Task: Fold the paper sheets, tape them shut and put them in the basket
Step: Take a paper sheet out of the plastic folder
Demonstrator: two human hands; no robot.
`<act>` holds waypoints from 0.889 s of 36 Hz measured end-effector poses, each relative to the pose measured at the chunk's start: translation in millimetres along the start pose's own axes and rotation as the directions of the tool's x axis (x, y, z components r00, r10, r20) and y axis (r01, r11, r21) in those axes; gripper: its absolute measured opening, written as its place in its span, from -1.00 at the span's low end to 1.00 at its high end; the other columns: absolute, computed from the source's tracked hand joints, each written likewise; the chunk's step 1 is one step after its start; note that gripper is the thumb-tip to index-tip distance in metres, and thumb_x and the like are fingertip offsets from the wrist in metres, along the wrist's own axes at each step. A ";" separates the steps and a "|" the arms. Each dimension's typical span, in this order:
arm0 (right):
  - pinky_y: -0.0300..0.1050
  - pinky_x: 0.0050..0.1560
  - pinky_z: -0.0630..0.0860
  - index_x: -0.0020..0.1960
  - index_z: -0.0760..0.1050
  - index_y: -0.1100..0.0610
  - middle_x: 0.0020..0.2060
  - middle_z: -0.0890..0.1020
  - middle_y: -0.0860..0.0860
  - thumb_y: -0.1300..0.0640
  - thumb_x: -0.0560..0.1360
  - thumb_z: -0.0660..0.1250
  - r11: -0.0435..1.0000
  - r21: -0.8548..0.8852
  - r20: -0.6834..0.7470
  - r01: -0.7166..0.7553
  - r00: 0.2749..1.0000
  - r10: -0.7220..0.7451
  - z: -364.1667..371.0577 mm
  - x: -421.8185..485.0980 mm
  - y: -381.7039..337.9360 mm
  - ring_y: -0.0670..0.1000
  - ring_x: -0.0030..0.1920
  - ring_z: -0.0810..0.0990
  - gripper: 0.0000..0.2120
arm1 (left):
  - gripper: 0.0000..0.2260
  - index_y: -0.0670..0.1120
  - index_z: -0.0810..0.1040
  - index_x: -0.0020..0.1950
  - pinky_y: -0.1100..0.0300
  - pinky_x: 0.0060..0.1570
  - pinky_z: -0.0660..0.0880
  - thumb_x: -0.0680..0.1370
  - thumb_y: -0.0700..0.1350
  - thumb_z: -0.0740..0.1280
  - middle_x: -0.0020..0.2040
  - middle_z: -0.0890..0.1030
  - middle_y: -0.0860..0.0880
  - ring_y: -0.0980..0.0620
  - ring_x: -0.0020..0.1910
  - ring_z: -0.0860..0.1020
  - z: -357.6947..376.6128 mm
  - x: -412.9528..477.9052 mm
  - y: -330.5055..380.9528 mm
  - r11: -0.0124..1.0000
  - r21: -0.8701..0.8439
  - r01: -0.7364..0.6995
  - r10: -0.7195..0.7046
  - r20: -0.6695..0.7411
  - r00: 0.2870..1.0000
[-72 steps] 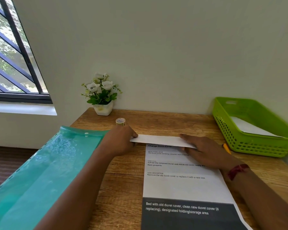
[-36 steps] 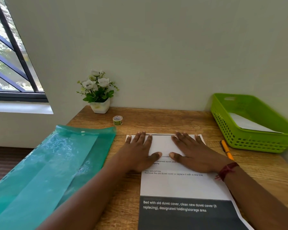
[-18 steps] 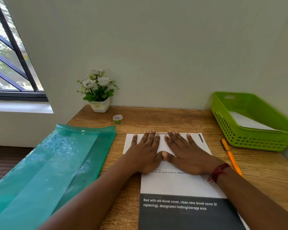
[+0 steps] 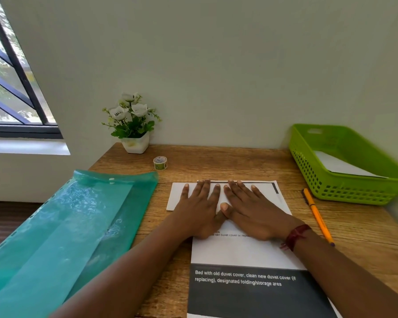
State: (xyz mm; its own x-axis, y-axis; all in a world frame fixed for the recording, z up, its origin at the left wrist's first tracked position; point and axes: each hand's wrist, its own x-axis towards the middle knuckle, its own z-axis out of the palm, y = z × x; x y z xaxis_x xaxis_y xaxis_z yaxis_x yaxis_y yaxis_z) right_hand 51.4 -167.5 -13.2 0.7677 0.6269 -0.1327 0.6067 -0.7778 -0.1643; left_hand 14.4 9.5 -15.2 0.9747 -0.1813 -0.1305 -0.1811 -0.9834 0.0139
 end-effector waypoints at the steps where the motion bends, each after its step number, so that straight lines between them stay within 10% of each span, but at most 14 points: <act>1: 0.01 0.55 -0.27 0.59 -0.27 0.01 0.57 -0.26 -0.06 -0.44 0.33 -0.45 1.000 -0.001 -0.006 -0.014 1.000 0.014 0.1 -0.3 -0.4 -0.10 0.53 -0.34 -0.08 | -0.32 -0.06 -0.26 0.61 -0.19 0.52 -0.23 0.63 0.29 -0.16 0.60 -0.25 -0.14 -0.10 0.58 -0.27 -0.2 0.6 -1.3 1.000 0.000 0.029 -0.029 0.005 1.000; 23: 0.00 0.53 -0.24 0.58 -0.28 0.16 0.57 -0.26 0.08 -0.32 0.58 -0.21 0.981 -0.029 0.021 -0.192 0.981 0.193 -8.2 -5.5 20.6 0.04 0.56 -0.30 -0.23 | -0.19 -0.12 -0.26 0.60 -0.12 0.54 -0.17 0.57 0.40 -0.14 0.59 -0.24 -0.26 -0.23 0.58 -0.22 -4.3 -0.6 -9.5 0.962 -0.030 0.273 -0.271 0.061 0.961; 32: 0.03 0.55 -0.15 0.60 -0.16 0.06 0.59 -0.17 0.04 -0.42 0.52 -0.13 0.985 -0.035 -0.007 -0.166 0.986 0.166 -13.2 -8.1 29.8 0.04 0.58 -0.16 -0.17 | -0.32 -0.14 0.08 0.59 -0.13 0.45 0.21 0.62 0.29 -0.02 0.55 0.16 -0.17 -0.20 0.51 0.18 -17.1 -6.9 -19.5 0.966 0.044 0.256 -0.254 -0.051 0.966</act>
State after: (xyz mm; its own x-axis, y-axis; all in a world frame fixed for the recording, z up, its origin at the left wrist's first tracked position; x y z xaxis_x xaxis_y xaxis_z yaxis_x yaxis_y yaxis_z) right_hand 66.0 -196.4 -4.1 0.8593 0.4886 -0.1513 0.4773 -0.8723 -0.1060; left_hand 13.4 29.8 2.4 0.9941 0.0744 -0.0794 0.0695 -0.9956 -0.0632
